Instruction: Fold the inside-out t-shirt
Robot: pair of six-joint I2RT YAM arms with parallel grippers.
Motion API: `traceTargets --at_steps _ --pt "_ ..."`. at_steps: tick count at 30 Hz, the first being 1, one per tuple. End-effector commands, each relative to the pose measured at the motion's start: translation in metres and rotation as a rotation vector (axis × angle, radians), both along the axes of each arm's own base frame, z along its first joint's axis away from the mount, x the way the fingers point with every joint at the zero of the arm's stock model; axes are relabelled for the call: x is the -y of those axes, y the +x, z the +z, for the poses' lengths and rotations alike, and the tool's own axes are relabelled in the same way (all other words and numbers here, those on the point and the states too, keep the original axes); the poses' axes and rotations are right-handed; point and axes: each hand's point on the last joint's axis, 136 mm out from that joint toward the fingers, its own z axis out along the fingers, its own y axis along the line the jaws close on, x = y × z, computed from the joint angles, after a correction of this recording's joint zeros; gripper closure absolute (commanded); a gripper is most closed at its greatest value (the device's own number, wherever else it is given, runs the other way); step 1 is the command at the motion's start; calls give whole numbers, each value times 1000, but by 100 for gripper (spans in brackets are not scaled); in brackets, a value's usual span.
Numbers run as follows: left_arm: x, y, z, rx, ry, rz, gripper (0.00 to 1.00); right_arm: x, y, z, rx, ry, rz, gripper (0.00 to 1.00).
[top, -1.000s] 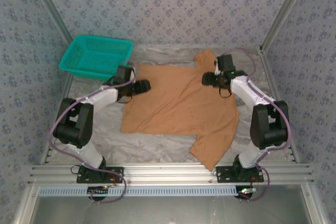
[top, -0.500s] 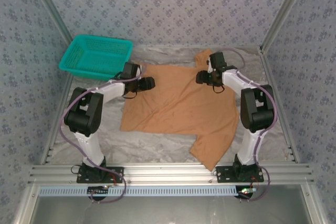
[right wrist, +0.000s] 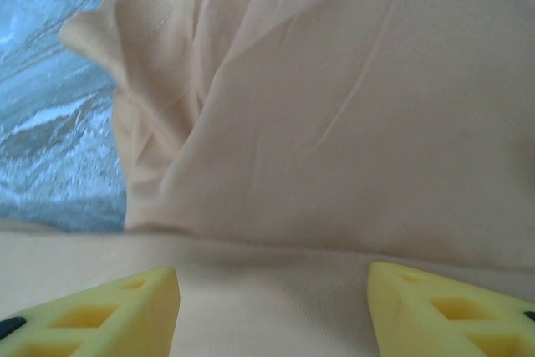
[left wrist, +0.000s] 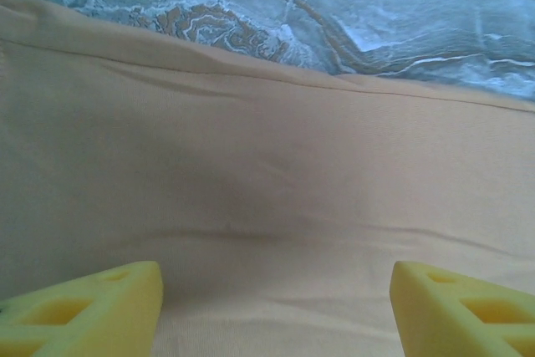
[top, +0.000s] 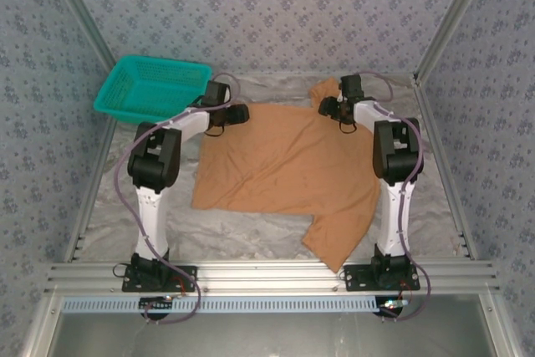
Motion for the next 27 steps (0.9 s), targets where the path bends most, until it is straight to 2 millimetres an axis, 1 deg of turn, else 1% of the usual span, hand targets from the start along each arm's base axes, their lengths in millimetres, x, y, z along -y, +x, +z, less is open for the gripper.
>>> traceTargets --at_steps 1,3,5,9,12,15,17,18,19,21,22,23,24,25,27 --pt "-2 9 -8 -40 24 4 28 -8 12 -3 -20 91 -54 38" --pt "-9 10 -23 -89 27 38 29 -9 12 -11 -49 101 -73 39" --pt "-15 11 -31 -108 16 64 29 -10 17 -15 -55 116 -90 40" --pt "-22 19 -38 -143 16 84 29 -13 32 -21 -73 126 -92 41" --pt "-22 31 -36 -152 20 74 29 -15 45 -23 -67 134 -91 41" --pt "-15 51 -25 -128 1 61 29 -16 59 -18 -48 122 -76 41" --pt "-8 60 -11 -114 -22 40 28 -18 67 -2 -22 125 -43 39" --pt "-4 62 -1 -101 -37 30 28 -19 68 10 -6 122 -20 38" --pt "1 63 12 -89 -59 10 28 -19 66 26 9 109 3 36" --pt "10 58 40 -54 -86 -18 27 -19 53 59 45 67 55 33" --pt "16 53 57 -24 -100 -36 26 -18 42 76 68 48 71 31" --pt "20 46 74 9 -113 -50 25 -16 27 90 94 25 82 30" --pt "25 37 89 40 -124 -67 24 -14 9 101 109 13 87 28" --pt "25 30 100 61 -127 -69 22 -13 -10 107 106 6 96 28" --pt "21 6 116 90 -129 -57 21 -7 -59 108 73 -20 90 27"
